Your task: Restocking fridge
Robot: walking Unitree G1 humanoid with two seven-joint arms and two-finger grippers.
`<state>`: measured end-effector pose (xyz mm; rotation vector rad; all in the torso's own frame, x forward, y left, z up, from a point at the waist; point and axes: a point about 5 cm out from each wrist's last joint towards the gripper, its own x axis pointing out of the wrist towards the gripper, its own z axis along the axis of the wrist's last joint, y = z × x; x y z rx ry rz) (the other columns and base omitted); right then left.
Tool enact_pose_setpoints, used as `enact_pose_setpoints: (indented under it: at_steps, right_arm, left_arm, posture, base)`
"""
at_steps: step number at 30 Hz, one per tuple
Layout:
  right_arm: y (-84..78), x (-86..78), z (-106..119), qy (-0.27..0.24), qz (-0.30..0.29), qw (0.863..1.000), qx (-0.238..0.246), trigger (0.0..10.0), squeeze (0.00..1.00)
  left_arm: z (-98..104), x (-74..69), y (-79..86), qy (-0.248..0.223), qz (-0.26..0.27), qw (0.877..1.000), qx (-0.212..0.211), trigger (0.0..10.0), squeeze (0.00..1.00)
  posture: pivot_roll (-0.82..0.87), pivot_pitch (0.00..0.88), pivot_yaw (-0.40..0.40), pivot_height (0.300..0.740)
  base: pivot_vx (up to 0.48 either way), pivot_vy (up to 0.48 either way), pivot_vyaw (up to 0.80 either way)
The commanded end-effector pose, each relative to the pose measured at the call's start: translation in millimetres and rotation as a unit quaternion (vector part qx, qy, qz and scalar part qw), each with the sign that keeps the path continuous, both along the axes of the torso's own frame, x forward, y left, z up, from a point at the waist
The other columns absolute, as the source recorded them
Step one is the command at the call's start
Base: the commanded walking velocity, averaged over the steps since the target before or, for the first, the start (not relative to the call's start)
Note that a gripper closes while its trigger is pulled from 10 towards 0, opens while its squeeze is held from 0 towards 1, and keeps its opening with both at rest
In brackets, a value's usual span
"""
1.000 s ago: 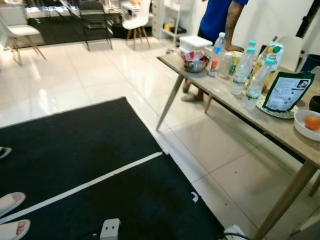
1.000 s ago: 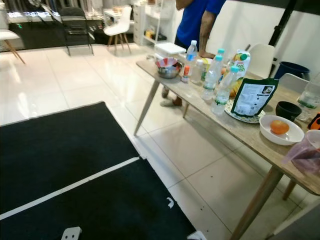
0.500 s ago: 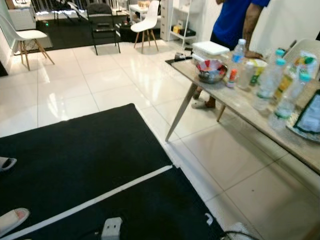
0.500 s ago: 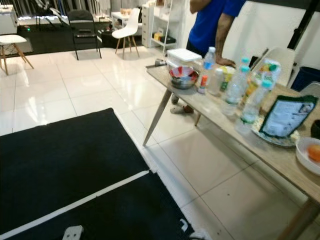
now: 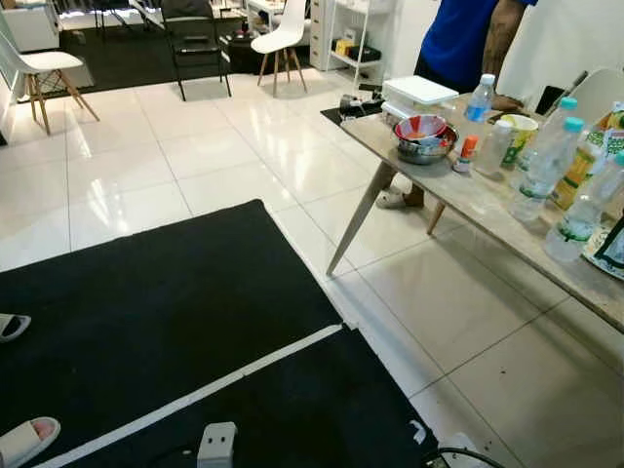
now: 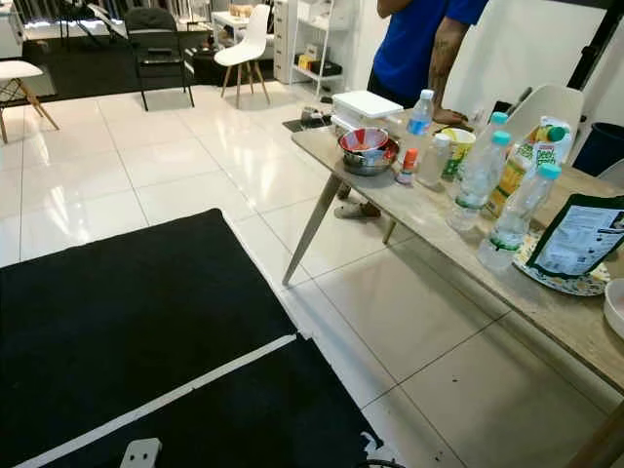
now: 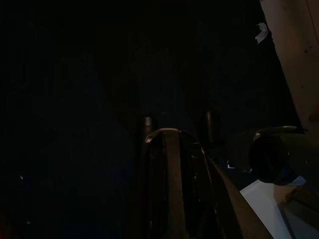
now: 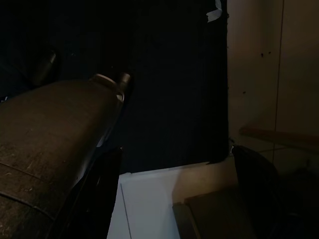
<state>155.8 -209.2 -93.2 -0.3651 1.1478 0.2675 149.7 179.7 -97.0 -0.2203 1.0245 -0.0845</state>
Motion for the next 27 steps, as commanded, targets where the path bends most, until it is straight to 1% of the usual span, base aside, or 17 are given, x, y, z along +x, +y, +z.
enact_pose_setpoints:
  at_steps: [1, 2, 12, 17, 27]
  right_arm:
    - [-2.4, -4.5, -1.5, 0.008, -0.009, 1.0, -0.003, 10.0, 0.0]
    - [-2.4, -4.6, -1.5, 0.009, -0.009, 1.0, -0.004, 10.0, 0.0]
    - [-4.3, -9.2, -3.0, 0.019, -0.007, 1.0, -0.008, 10.0, 0.0]
    - [-7.4, -7.6, -1.8, 0.019, -0.008, 1.0, -0.012, 10.0, 0.0]
    - [-6.0, -11.5, -3.6, 0.023, -0.008, 1.0, -0.012, 10.0, 0.0]
  left_arm:
    - [-2.4, -4.9, -3.3, 0.011, -0.003, 1.0, -0.001, 10.0, 0.0]
    - [-2.4, -4.9, -3.4, 0.011, -0.003, 1.0, -0.001, 10.0, 0.0]
    - [-2.6, -4.7, -5.3, 0.012, -0.007, 1.0, -0.001, 10.0, 0.0]
    - [-2.6, -4.9, -4.6, 0.012, -0.006, 1.0, 0.0, 10.0, 0.0]
    - [-2.2, -4.3, -2.9, 0.011, -0.007, 1.0, 0.002, 10.0, 0.0]
  posture:
    - [-0.01, 0.0, -0.039, 0.74]
    - [-0.01, 0.0, -0.039, 0.74]
    - [-0.02, 0.0, -0.039, 0.74]
    - [-0.02, 0.0, -0.039, 0.74]
    - [-0.02, 0.0, -0.037, 0.74]
  base:
    - [0.0, 0.0, 0.0]
    - [0.0, 0.0, 0.0]
    - [0.0, 0.0, -0.8]
    - [0.0, 0.0, -0.8]
    - [0.0, 0.0, -0.8]
